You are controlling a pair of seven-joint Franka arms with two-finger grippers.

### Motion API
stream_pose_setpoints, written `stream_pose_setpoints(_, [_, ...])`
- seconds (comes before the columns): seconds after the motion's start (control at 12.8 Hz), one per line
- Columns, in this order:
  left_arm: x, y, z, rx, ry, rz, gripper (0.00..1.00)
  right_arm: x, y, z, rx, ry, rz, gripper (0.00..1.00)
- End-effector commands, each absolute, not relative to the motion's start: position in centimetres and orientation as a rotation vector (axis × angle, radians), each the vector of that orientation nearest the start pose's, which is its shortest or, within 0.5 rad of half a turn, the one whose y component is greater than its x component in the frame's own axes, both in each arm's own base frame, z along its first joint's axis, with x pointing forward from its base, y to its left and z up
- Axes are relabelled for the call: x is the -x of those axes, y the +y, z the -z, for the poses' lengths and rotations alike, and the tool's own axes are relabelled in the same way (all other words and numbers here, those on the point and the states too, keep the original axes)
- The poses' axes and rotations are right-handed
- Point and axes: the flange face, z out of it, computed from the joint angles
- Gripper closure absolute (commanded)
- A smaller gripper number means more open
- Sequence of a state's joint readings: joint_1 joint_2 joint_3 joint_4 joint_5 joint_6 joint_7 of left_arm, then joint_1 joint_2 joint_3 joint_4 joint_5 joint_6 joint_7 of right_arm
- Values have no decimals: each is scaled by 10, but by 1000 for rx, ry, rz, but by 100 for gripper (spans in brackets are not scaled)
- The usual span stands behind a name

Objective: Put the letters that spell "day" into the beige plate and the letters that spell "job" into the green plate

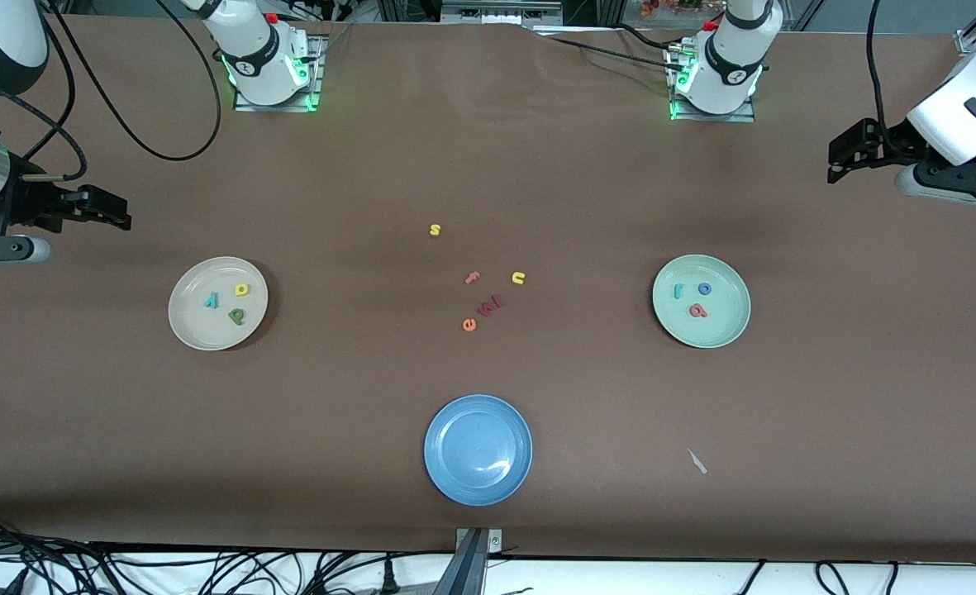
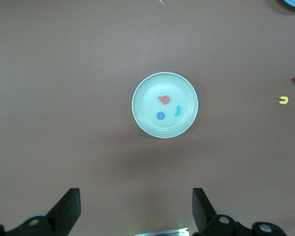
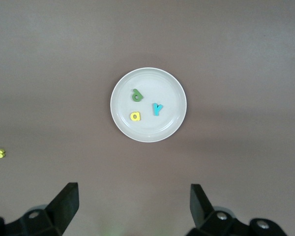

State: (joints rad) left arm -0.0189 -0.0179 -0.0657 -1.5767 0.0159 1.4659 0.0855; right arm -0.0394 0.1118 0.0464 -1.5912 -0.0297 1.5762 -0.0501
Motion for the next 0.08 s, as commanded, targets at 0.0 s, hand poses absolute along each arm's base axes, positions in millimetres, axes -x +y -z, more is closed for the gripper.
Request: stream_pose_setpoints(0.0, [-530, -47, -625, 3114, 255, -153, 0, -582, 0, -556, 3156, -80, -207, 0])
